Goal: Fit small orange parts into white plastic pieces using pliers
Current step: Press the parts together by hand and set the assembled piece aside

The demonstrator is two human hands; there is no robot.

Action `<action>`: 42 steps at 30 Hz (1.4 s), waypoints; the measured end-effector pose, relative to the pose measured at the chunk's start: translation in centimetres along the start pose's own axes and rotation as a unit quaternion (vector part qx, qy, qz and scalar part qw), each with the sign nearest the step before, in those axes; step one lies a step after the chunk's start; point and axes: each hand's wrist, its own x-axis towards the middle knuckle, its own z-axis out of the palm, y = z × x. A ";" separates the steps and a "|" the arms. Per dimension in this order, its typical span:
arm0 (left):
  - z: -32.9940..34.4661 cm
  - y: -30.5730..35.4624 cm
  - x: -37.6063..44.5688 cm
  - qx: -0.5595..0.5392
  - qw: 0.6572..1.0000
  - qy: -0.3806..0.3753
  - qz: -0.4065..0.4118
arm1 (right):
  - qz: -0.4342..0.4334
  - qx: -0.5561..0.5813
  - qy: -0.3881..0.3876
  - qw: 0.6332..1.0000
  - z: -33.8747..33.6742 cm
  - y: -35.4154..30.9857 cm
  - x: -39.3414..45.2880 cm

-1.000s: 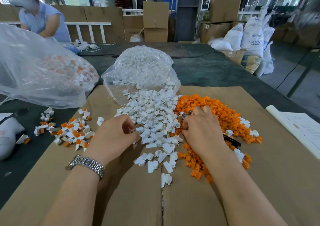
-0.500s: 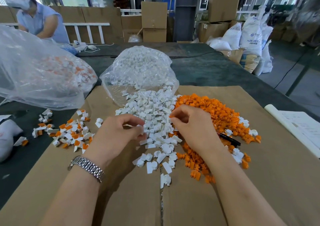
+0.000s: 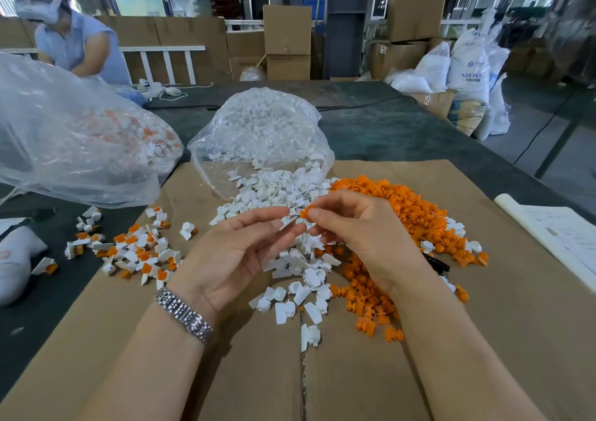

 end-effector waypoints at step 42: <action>0.8 -0.7 -0.3 0.045 0.993 -0.024 0.107 | -0.116 -0.059 -0.067 0.989 0.3 -0.5 -0.5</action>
